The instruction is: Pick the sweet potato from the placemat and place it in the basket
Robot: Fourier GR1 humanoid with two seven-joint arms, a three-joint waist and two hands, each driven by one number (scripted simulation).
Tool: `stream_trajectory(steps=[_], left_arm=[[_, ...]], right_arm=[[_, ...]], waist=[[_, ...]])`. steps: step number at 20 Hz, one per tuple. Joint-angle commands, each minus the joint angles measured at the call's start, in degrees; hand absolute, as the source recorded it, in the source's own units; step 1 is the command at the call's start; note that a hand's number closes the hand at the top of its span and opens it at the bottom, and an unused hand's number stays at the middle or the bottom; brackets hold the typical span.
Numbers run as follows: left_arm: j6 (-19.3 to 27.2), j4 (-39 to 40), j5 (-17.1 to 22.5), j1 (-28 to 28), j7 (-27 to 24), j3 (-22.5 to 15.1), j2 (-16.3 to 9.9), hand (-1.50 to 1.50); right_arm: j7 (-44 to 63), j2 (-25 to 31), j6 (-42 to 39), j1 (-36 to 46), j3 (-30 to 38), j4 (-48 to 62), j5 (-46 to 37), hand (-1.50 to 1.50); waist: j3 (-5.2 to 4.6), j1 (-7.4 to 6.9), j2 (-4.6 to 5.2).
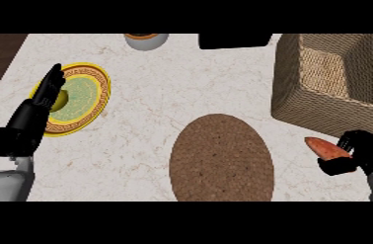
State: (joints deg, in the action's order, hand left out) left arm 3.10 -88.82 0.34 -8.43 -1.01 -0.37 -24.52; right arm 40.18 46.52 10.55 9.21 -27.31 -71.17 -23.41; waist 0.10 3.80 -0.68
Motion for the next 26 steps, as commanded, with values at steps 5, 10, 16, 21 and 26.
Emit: stream_trajectory(steps=[5,10,16,21,26], left_arm=[[-0.2,-1.5,0.5,0.2,1.4,0.1,0.5,0.0],[-0.6,-1.0,0.2,2.2,-0.5,0.8,-0.2,0.0],[-2.7,-1.2,0.8,1.5,-1.0,1.0,-0.7,0.0],[-0.9,0.0,-2.7,-1.8,0.0,-1.6,2.3,0.0],[-2.1,2.1,-2.3,-6.0,1.4,-0.8,2.6,0.0]], right_arm=[[-22.3,13.7,14.7,-5.1,20.3,7.8,8.2,1.5],[-35.4,12.7,14.9,-3.6,32.0,1.2,21.5,1.5],[-39.2,20.6,3.4,-1.9,43.5,-2.5,31.1,1.5],[-33.0,23.4,-5.3,0.7,46.6,-8.2,36.5,1.5],[-21.1,26.5,-8.9,11.2,40.9,-9.7,37.2,1.5]], waist=[[0.12,-0.11,0.03],[0.03,0.56,-0.43],[-0.14,-2.08,0.21],[-0.16,-2.97,0.49],[-0.17,-4.95,1.01]])
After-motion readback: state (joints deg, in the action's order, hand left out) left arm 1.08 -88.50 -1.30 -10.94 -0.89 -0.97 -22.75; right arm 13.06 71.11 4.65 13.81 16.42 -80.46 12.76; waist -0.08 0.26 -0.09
